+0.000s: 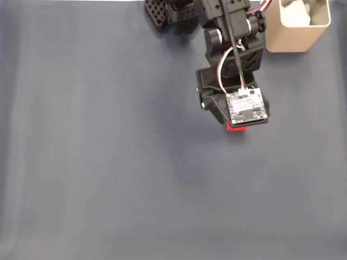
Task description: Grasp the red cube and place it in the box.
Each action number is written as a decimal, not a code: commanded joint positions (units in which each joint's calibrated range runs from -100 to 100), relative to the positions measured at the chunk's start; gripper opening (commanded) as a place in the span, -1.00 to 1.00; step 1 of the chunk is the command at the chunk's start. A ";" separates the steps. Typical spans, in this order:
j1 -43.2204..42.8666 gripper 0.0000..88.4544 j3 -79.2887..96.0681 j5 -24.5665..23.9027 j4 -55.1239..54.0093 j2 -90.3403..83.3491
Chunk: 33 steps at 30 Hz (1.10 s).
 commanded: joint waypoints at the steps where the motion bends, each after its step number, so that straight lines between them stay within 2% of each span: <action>1: 0.12 -0.21 0.22 -0.10 -1.81 0.50; 33: -1.44 -0.19 5.23 -0.15 -7.22 3.10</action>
